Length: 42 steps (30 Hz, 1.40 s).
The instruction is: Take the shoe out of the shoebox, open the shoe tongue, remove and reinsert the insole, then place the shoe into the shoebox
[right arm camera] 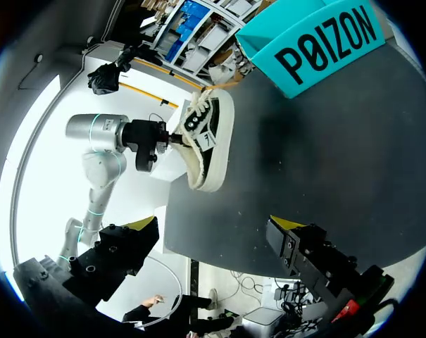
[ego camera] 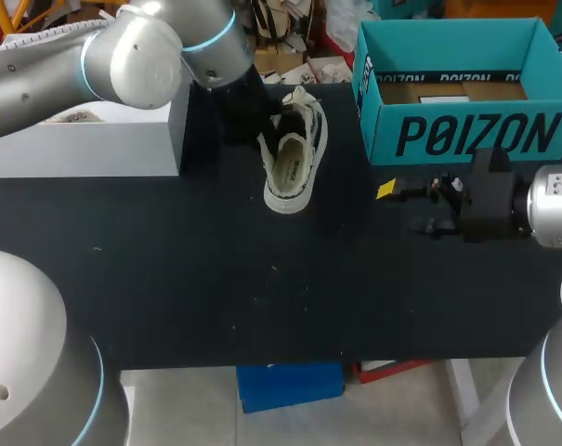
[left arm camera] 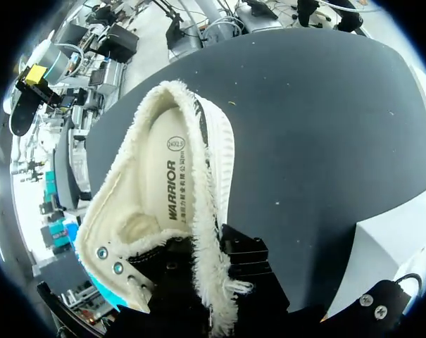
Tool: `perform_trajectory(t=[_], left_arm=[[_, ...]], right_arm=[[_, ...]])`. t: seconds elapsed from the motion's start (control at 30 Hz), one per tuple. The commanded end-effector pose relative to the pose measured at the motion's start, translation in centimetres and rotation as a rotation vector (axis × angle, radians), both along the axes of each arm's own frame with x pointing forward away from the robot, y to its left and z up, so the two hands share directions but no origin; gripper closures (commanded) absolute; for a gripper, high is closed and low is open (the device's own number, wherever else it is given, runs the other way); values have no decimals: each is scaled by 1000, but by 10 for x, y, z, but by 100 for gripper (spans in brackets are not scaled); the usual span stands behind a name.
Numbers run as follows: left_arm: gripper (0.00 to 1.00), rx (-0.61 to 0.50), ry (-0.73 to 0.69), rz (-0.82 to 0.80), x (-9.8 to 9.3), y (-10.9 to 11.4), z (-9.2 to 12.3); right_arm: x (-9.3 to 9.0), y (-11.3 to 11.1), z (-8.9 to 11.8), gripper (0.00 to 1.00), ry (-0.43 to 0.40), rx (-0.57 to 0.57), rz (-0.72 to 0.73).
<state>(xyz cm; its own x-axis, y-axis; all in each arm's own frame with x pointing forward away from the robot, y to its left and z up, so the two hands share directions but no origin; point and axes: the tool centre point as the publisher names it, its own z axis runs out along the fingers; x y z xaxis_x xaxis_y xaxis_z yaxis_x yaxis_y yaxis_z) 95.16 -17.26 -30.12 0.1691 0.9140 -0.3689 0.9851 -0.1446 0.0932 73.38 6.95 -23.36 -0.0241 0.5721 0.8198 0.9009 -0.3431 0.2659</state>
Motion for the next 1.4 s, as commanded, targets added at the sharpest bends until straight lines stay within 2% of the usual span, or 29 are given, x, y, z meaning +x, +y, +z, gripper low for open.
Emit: perform_trajectory(t=[0.03, 0.2, 0.23, 0.3, 0.43, 0.57, 0.67, 0.8, 1.13, 1.4], left_arm=[[100, 2, 21, -10, 24, 9, 19], [100, -37, 37, 36, 48, 9, 44], [100, -37, 37, 36, 48, 9, 44], [100, -74, 71, 105, 51, 11, 62], [100, -113, 89, 253, 56, 21, 83], [100, -142, 112, 425, 62, 45, 98], [100, -159, 126, 576, 66, 75, 107], [100, -175, 126, 704, 62, 101, 119], [100, -170, 139, 971, 43, 149, 140], [100, -170, 139, 971, 43, 149, 140]], right_arm=[[0, 1, 0, 0, 1, -2, -2], [0, 1, 0, 0, 1, -2, -2], [0, 1, 0, 0, 1, -2, -2], [0, 1, 0, 0, 1, -2, -2], [0, 1, 0, 0, 1, -2, -2], [0, 1, 0, 0, 1, -2, -2], [0, 1, 0, 0, 1, -2, -2], [0, 1, 0, 0, 1, -2, -2], [0, 1, 0, 0, 1, -2, -2], [0, 1, 0, 0, 1, -2, -2]])
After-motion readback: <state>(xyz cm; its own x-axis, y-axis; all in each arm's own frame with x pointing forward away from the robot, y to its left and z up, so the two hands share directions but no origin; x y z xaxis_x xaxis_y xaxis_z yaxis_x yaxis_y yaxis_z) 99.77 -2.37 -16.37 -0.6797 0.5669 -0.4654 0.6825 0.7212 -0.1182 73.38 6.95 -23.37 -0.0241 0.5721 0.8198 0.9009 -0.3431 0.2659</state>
